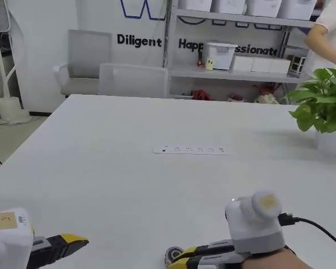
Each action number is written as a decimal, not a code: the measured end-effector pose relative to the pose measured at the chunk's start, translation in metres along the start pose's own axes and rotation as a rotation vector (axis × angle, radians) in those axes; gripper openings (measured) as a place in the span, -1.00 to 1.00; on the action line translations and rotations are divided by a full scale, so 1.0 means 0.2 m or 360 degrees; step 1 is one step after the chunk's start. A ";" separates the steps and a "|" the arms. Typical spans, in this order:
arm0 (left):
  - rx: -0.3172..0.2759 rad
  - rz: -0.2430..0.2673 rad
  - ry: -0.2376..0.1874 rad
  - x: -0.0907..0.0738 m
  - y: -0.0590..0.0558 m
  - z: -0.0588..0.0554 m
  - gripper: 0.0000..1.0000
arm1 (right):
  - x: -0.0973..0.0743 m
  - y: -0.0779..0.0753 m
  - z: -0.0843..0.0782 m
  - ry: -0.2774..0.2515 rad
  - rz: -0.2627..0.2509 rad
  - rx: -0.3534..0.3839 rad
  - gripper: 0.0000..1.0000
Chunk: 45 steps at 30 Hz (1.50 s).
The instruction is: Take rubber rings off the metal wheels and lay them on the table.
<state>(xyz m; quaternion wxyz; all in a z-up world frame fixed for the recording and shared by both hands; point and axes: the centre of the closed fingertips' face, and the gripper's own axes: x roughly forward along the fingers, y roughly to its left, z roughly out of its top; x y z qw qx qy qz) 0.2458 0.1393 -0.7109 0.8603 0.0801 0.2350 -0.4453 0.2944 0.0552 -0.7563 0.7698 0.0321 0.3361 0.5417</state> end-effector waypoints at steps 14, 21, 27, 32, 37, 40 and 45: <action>0.0005 0.0024 -0.0021 -0.03 0.01 0.03 0.61 | -0.10 0.03 0.08 -0.0088 -0.0022 -0.0074 -0.62; 0.0005 0.0033 -0.0033 -0.04 0.01 0.04 0.61 | -0.15 0.05 0.11 -0.0131 -0.0038 -0.0125 -0.51; 0.0007 0.0037 -0.0036 -0.05 0.01 0.04 0.61 | -0.22 0.05 0.14 -0.0188 -0.0066 -0.0148 -0.40; 0.0007 0.0045 -0.0038 -0.06 0.02 0.04 0.61 | -0.27 0.03 0.16 -0.0225 -0.0099 -0.0164 -0.31; 0.0008 0.0050 -0.0041 -0.06 0.03 0.05 0.61 | -0.33 0.02 0.17 -0.0265 -0.0133 -0.0175 -0.23; 0.0009 0.0053 -0.0043 -0.07 0.03 0.05 0.61 | -0.36 0.01 0.17 -0.0275 -0.0151 -0.0196 -0.15; 0.0012 0.0058 -0.0043 -0.07 0.04 0.06 0.61 | -0.40 0.02 0.16 -0.0281 -0.0175 -0.0252 -0.04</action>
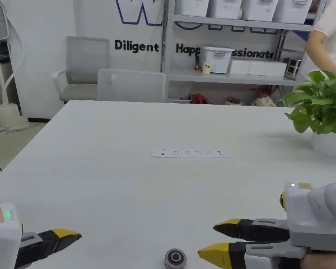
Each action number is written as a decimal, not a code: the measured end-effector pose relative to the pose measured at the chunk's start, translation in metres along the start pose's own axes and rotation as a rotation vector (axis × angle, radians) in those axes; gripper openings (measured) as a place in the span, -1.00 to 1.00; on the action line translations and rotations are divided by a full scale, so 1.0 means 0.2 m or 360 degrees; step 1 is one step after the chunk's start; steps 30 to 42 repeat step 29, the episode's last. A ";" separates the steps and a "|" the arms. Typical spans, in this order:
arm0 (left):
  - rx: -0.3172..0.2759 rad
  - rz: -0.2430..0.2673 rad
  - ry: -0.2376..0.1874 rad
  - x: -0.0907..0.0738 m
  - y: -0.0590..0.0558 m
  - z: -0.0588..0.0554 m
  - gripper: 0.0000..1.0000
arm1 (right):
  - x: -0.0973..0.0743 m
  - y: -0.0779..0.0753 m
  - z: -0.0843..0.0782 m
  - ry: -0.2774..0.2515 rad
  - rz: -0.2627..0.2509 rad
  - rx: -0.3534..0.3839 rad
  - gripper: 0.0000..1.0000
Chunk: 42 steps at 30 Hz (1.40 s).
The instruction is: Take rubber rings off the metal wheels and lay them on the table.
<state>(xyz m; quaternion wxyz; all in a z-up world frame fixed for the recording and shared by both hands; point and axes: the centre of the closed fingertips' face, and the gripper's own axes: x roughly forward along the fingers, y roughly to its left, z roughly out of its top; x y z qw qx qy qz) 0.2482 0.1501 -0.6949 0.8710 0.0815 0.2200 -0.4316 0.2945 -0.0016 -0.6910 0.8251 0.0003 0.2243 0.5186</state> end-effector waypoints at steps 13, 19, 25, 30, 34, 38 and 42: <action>-0.0007 0.0018 -0.0006 -0.02 0.01 0.00 0.62 | -0.11 -0.03 0.00 -0.0037 -0.0063 -0.0071 0.20; -0.0009 0.0024 -0.0005 -0.02 0.01 0.00 0.62 | -0.15 -0.05 -0.02 -0.0048 -0.0104 -0.0081 0.29; 0.0004 0.0031 0.0004 -0.02 0.02 -0.01 0.64 | -0.20 -0.08 -0.06 -0.0036 -0.0139 -0.0082 0.38; 0.0001 0.0034 0.0002 -0.02 0.02 -0.01 0.66 | -0.22 -0.09 -0.09 -0.0010 -0.0156 -0.0109 0.44; 0.0001 0.0034 0.0002 -0.02 0.02 -0.01 0.66 | -0.22 -0.09 -0.09 -0.0010 -0.0156 -0.0109 0.44; 0.0001 0.0034 0.0002 -0.02 0.02 -0.01 0.66 | -0.22 -0.09 -0.09 -0.0010 -0.0156 -0.0109 0.44; 0.0001 0.0034 0.0002 -0.02 0.02 -0.01 0.66 | -0.22 -0.09 -0.09 -0.0010 -0.0156 -0.0109 0.44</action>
